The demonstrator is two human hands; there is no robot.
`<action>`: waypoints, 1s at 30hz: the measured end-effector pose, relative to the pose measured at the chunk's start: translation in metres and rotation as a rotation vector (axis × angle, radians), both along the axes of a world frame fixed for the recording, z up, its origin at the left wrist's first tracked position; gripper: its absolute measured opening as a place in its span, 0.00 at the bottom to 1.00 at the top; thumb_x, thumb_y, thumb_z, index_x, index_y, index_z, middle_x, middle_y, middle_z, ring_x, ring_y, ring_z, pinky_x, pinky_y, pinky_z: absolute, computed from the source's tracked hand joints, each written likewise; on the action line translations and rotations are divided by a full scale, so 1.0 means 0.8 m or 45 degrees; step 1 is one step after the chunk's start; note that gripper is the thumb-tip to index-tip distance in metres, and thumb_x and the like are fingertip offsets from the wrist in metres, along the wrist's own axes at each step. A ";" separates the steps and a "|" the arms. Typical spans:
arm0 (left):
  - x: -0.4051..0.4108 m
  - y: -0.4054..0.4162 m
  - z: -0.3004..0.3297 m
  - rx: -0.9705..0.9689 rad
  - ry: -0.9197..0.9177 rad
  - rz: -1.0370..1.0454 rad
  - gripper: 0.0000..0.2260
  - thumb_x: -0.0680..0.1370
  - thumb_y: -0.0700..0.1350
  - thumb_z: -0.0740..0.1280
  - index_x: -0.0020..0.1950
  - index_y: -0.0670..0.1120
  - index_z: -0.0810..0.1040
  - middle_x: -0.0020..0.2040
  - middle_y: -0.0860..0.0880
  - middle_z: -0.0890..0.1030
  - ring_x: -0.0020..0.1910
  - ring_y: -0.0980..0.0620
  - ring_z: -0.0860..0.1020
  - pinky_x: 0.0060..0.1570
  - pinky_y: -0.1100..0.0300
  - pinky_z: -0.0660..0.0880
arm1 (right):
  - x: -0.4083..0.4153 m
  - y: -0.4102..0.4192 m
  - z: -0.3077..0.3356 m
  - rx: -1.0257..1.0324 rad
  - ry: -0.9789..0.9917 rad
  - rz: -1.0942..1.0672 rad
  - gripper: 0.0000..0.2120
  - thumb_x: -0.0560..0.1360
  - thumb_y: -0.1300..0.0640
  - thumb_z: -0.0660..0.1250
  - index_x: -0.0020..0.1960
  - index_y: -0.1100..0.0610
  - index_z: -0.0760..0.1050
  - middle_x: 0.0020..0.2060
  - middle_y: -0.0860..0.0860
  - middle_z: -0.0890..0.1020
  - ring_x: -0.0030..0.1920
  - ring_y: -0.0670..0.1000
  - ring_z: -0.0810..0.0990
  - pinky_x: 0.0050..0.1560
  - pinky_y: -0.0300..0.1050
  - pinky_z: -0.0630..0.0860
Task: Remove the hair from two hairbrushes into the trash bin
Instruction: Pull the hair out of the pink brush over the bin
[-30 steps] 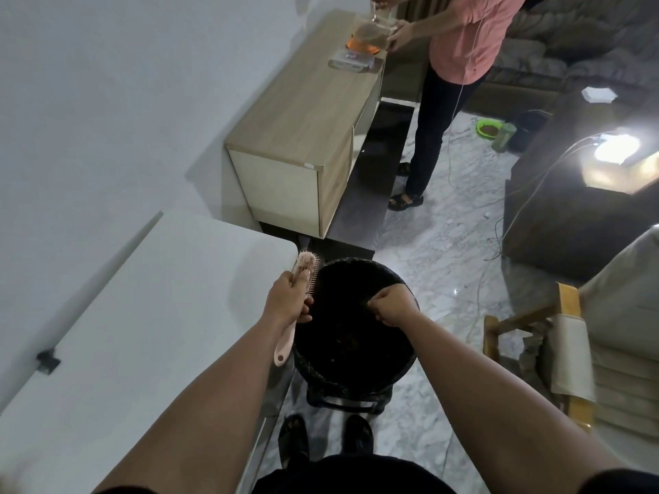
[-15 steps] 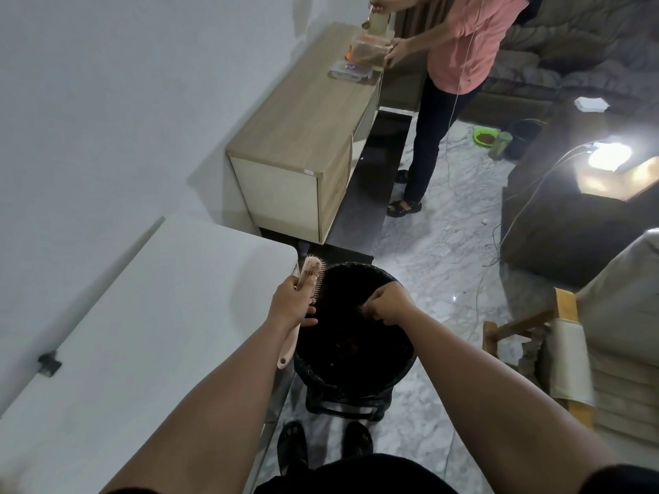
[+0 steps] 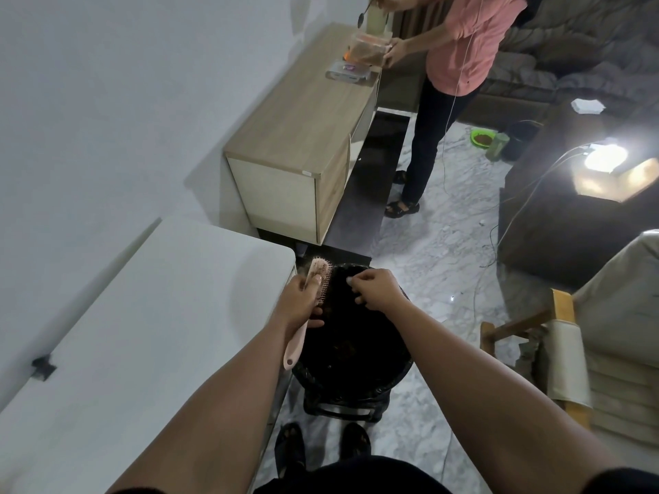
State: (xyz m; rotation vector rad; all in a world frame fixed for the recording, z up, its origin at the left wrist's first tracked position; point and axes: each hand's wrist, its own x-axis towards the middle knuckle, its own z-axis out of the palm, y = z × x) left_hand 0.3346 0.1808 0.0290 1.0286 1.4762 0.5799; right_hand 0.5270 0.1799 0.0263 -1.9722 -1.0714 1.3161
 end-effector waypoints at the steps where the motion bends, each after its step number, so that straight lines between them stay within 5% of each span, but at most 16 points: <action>1: 0.001 -0.001 0.001 0.005 -0.004 -0.012 0.14 0.86 0.55 0.60 0.65 0.47 0.74 0.52 0.45 0.80 0.44 0.48 0.82 0.39 0.50 0.86 | -0.006 0.001 0.006 -0.001 0.116 -0.033 0.11 0.77 0.49 0.75 0.51 0.57 0.85 0.42 0.52 0.86 0.36 0.49 0.84 0.32 0.38 0.77; 3: 0.005 -0.001 -0.002 0.008 -0.021 -0.037 0.14 0.87 0.55 0.59 0.64 0.47 0.74 0.51 0.45 0.81 0.42 0.49 0.82 0.38 0.53 0.85 | -0.017 0.002 0.012 -0.026 0.283 -0.027 0.16 0.75 0.46 0.77 0.53 0.57 0.85 0.43 0.52 0.89 0.37 0.48 0.85 0.34 0.39 0.79; 6: 0.011 -0.001 -0.009 -0.017 -0.072 -0.053 0.16 0.86 0.57 0.58 0.64 0.48 0.74 0.51 0.43 0.84 0.37 0.51 0.80 0.35 0.56 0.82 | -0.028 0.002 0.006 0.029 0.431 -0.079 0.13 0.74 0.54 0.79 0.51 0.63 0.85 0.33 0.54 0.85 0.31 0.47 0.82 0.32 0.37 0.78; 13: 0.010 0.000 -0.010 0.063 0.029 -0.024 0.19 0.86 0.60 0.55 0.57 0.46 0.76 0.36 0.47 0.77 0.28 0.54 0.72 0.24 0.63 0.69 | -0.019 -0.002 -0.009 -0.039 0.410 -0.102 0.06 0.77 0.62 0.75 0.49 0.65 0.84 0.33 0.55 0.84 0.31 0.46 0.82 0.37 0.41 0.83; 18: 0.012 -0.002 -0.025 0.081 0.158 -0.119 0.21 0.85 0.63 0.56 0.58 0.48 0.77 0.45 0.44 0.81 0.39 0.49 0.78 0.35 0.56 0.75 | -0.004 -0.010 -0.032 -0.110 0.246 -0.238 0.05 0.77 0.68 0.73 0.42 0.67 0.84 0.34 0.60 0.83 0.33 0.54 0.82 0.50 0.58 0.86; 23: 0.022 -0.013 -0.034 0.110 0.159 -0.139 0.18 0.83 0.62 0.58 0.57 0.49 0.75 0.47 0.45 0.81 0.43 0.48 0.78 0.47 0.48 0.76 | 0.000 -0.006 -0.036 -0.065 -0.039 -0.283 0.09 0.74 0.67 0.72 0.36 0.62 0.85 0.31 0.58 0.85 0.32 0.54 0.84 0.42 0.54 0.87; 27: 0.024 -0.010 -0.030 0.120 0.107 -0.131 0.19 0.83 0.61 0.59 0.61 0.48 0.75 0.48 0.45 0.81 0.43 0.49 0.78 0.45 0.51 0.74 | -0.014 -0.009 -0.013 -0.155 0.520 -0.175 0.05 0.79 0.62 0.71 0.53 0.58 0.85 0.43 0.56 0.86 0.41 0.51 0.84 0.39 0.45 0.82; 30: 0.026 -0.006 -0.029 0.133 0.125 -0.128 0.18 0.84 0.60 0.58 0.62 0.47 0.74 0.50 0.45 0.82 0.47 0.47 0.79 0.50 0.48 0.76 | -0.025 -0.013 -0.010 -0.108 0.670 -0.171 0.06 0.78 0.61 0.73 0.53 0.64 0.85 0.34 0.55 0.82 0.31 0.47 0.80 0.35 0.40 0.78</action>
